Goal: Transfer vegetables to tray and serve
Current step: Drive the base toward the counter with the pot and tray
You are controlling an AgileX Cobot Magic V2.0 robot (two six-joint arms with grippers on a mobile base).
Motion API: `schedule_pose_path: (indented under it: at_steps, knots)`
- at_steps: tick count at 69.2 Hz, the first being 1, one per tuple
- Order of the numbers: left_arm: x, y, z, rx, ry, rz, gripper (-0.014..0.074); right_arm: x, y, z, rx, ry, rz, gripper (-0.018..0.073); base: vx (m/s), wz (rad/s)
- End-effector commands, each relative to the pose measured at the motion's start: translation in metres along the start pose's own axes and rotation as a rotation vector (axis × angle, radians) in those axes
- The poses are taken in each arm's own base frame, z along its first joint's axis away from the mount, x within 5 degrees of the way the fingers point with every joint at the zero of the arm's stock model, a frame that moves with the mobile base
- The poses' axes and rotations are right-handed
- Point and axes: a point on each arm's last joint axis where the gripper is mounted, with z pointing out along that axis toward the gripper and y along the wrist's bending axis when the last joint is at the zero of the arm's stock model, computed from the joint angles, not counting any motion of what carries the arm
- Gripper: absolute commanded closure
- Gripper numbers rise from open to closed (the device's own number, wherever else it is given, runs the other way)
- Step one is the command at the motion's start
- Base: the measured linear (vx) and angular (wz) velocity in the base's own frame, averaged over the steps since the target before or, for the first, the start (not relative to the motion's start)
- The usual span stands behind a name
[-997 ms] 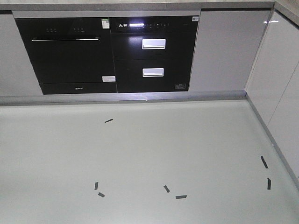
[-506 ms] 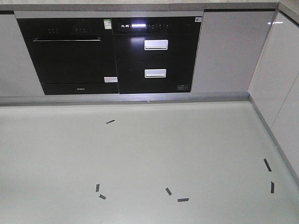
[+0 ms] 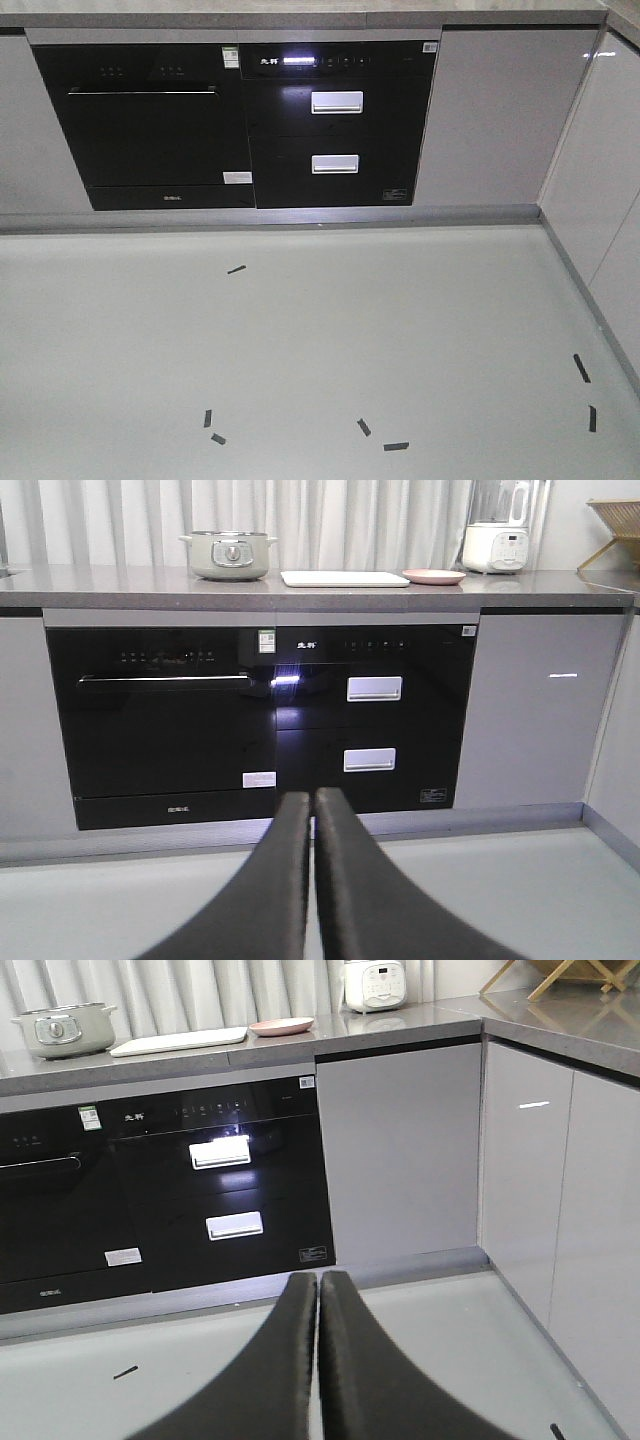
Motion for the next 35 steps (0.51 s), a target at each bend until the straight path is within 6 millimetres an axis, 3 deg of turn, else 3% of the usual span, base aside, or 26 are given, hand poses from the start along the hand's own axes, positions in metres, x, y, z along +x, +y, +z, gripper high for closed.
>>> schedule_pose_path:
  at_steps: [1,35]
  knots:
    - [0.0015,0.0006,0.0001,0.0,-0.062,-0.009,0.0602,-0.0024,0.0008,0.0001,-0.01,-0.07,-0.008,0.0562,0.09,0.05]
    - [0.0015,0.0006,0.0001,0.0,-0.062,-0.009,0.0602,-0.0024,0.0008,0.0001,-0.01,-0.07,-0.008,0.0562,0.09,0.11]
